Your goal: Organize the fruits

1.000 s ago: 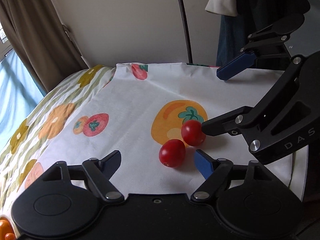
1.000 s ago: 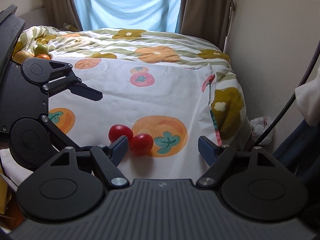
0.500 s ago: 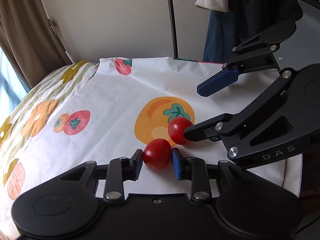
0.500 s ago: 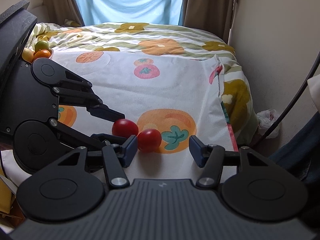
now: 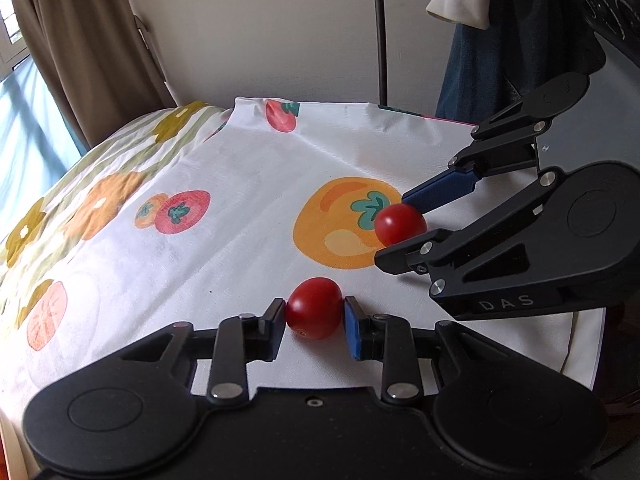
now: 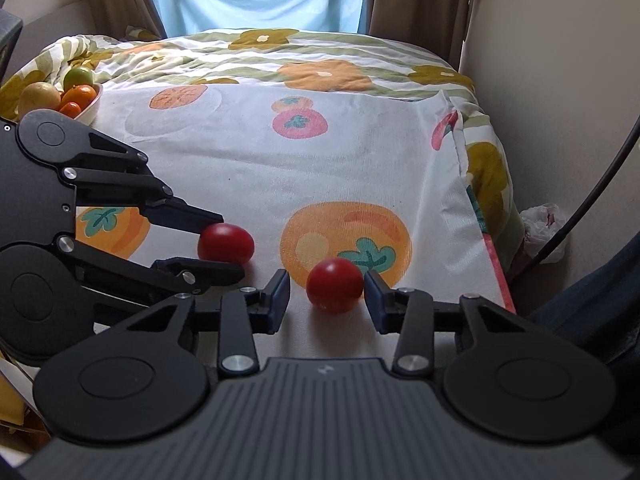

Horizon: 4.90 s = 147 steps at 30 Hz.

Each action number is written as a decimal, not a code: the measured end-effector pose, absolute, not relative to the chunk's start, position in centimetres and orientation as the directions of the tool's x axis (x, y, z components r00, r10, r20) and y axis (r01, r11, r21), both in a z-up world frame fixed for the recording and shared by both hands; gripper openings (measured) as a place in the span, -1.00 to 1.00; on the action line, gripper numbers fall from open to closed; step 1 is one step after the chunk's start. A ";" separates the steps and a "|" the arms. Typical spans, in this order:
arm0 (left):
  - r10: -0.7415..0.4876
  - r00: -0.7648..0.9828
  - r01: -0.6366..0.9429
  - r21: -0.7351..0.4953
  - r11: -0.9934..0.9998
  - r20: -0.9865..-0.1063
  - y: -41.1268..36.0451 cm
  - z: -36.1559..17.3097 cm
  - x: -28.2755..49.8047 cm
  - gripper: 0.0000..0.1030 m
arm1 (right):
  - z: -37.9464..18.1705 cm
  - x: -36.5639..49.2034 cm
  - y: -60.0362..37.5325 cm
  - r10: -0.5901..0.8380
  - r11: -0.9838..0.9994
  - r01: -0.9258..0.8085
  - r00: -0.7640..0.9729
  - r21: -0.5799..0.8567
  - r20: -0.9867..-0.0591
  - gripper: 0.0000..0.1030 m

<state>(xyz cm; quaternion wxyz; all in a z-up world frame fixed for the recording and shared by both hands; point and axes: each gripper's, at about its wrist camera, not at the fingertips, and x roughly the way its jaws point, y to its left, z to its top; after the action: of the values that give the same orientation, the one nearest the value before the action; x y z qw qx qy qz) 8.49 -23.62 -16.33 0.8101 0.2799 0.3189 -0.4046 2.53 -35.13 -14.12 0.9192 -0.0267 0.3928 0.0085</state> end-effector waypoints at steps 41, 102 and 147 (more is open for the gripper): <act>-0.223 0.752 0.308 0.032 0.951 -0.620 -3.6 -3.7 5.1 -0.34 | -1.0 2.9 -19.0 0.249 0.953 -0.301 0.768 0.010 -0.590 -0.12; -0.193 0.691 0.334 0.071 0.940 -0.697 13.9 -9.3 14.5 0.79 | -8.5 15.1 -2.6 0.169 0.982 -0.174 0.669 0.069 -0.724 0.71; -0.055 0.845 0.091 0.041 0.995 -0.532 5.4 4.4 2.1 1.00 | 6.3 -1.6 -17.6 -0.085 0.992 0.124 0.781 0.020 -0.618 1.00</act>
<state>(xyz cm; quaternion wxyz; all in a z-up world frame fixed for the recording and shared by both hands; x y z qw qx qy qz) 2.15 5.42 4.42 0.9599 0.0325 0.2760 -0.0380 -1.62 -17.59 6.27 0.9433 0.0298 0.3259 -0.0555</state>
